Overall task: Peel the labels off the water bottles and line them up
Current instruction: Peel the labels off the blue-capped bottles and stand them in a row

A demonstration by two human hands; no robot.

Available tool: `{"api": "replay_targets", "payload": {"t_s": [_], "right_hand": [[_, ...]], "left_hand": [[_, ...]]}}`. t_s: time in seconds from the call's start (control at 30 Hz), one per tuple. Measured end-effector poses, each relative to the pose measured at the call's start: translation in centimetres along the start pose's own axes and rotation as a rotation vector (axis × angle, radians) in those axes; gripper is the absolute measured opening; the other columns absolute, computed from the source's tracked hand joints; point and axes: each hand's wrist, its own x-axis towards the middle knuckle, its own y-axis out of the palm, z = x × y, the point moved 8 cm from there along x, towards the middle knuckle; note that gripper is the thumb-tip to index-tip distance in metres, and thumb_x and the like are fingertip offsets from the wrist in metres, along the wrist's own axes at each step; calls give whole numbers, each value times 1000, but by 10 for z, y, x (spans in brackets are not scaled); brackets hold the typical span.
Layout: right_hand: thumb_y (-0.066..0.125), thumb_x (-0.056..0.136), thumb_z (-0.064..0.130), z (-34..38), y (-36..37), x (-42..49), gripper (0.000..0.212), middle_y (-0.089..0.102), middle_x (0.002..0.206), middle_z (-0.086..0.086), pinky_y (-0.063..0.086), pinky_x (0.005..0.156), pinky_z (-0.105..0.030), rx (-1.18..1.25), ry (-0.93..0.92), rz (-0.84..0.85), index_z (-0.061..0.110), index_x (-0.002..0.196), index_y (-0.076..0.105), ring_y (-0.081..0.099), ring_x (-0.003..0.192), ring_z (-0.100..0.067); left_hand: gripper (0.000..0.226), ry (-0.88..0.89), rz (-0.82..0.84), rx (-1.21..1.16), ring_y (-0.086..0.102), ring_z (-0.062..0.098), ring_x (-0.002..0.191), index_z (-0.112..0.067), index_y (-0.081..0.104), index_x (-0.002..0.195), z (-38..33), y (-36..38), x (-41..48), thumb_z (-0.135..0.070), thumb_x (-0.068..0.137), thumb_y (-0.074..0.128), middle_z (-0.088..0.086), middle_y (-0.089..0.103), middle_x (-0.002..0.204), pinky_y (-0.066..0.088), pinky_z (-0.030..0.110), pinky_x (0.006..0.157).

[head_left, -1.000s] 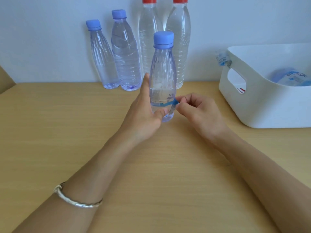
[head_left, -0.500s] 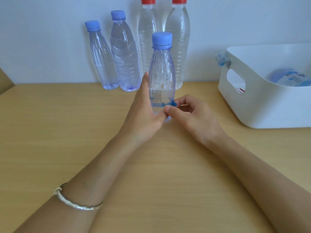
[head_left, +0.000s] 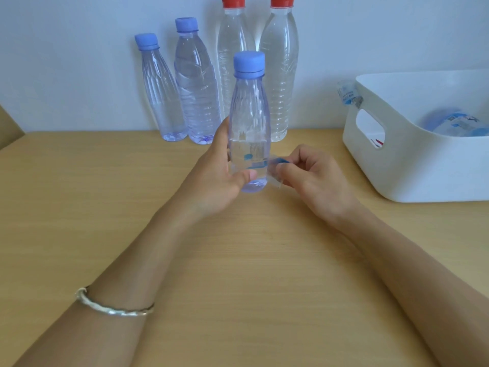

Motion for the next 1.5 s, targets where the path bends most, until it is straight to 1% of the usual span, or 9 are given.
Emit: {"api": "replay_targets", "payload": {"t_s": [0.13, 0.3, 0.5, 0.6, 0.7, 0.8, 1.03, 1.17, 1.5], "right_hand": [[64, 66, 44, 1, 3, -2, 28, 69, 89, -22, 51, 81, -55, 32, 17, 40, 18, 65, 53, 64, 90, -42], [67, 84, 24, -3, 9, -4, 7, 72, 78, 6, 46, 74, -22, 54, 10, 117, 19, 84, 64, 62, 73, -4], [70, 83, 35, 1, 15, -7, 22, 74, 88, 3, 46, 69, -11, 58, -1, 152, 18, 96, 63, 65, 78, -2], [68, 83, 39, 2, 14, -6, 23, 72, 81, 1, 45, 65, -18, 7, -17, 103, 17, 90, 63, 61, 71, -8], [65, 88, 32, -1, 10, -3, 21, 70, 82, -12, 42, 63, -22, 4, -8, 68, 12, 86, 65, 54, 68, -10], [65, 89, 30, -3, 6, -2, 20, 65, 73, -2, 41, 60, -19, -20, -2, 56, 12, 81, 62, 52, 66, -8], [64, 74, 44, -3, 8, -2, 23, 67, 99, -27, 50, 86, -59, 37, 23, 123, 26, 66, 52, 64, 99, -43], [68, 87, 31, -4, 9, -2, 22, 65, 77, -21, 44, 65, -33, 25, -6, 152, 16, 74, 56, 55, 68, -21], [69, 82, 38, 5, 15, -12, 22, 71, 76, 5, 43, 65, -6, 38, -18, 230, 20, 94, 67, 60, 69, 3]], "left_hand": [[94, 9, 48, -46, 41, -1, 134, -29, 3, 154, 3, 2, 0, -6, 86, 64, -10, 44, 146, 36, 35, 113], [108, 45, -76, -89, 30, 8, 143, -38, 2, 152, -6, 5, -4, -34, 68, 69, -6, 29, 157, 42, 45, 108], [117, 37, -147, -18, 45, 6, 132, -34, 9, 152, -11, 4, -5, -48, 54, 70, -10, 43, 147, 43, 28, 104], [96, 73, -160, -33, 51, -16, 107, -37, 26, 144, -17, 0, -8, -31, 66, 81, -25, 55, 123, 42, 3, 82], [86, 75, -143, -26, 50, -26, 97, -38, 31, 140, -16, -2, -6, -18, 73, 82, -37, 54, 110, 43, 1, 79], [86, 43, -94, -31, 53, -23, 98, -35, 31, 141, -9, -3, -2, -14, 74, 81, -48, 53, 93, 44, 5, 84], [108, 32, 14, -110, 58, 15, 122, -27, 12, 152, 3, -3, 2, -28, 65, 75, 0, 56, 134, 46, 44, 104], [111, 1, -7, -114, 56, 10, 123, -31, 5, 153, 4, 0, 0, -35, 61, 69, -2, 55, 133, 52, 33, 88], [115, -10, -115, -133, 62, 13, 114, -42, 19, 145, 2, 0, -2, -52, 49, 80, -1, 63, 122, 51, 46, 97]]}}
